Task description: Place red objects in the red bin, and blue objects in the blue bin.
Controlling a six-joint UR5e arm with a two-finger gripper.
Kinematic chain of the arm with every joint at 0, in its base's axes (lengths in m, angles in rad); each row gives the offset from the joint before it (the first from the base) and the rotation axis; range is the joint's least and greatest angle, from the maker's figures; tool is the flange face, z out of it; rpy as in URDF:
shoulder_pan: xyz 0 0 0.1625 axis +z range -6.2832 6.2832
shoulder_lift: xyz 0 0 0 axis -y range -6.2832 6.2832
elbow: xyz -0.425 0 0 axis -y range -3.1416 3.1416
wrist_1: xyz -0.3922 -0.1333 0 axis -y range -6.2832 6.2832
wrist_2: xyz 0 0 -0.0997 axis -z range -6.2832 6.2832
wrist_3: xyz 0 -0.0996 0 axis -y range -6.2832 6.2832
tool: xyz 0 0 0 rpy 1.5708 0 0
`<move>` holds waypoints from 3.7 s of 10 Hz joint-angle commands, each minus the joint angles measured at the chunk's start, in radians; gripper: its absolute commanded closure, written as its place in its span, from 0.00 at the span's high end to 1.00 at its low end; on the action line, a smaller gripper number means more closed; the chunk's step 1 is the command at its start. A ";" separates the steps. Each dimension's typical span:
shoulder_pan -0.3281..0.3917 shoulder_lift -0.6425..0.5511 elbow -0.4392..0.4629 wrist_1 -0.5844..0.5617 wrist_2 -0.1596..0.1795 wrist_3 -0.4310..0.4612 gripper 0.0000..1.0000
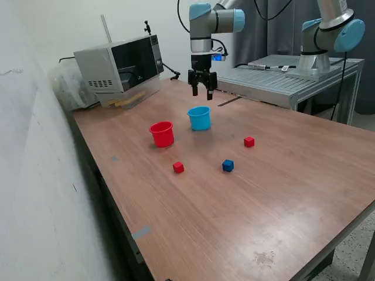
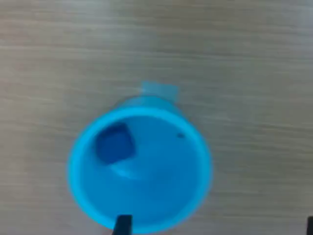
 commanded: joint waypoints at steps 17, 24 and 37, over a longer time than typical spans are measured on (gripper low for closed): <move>0.541 0.341 -0.416 0.043 -0.093 0.309 1.00; 0.444 0.469 -0.497 -0.018 -0.104 0.308 1.00; 0.415 0.481 -0.451 -0.041 -0.059 0.101 1.00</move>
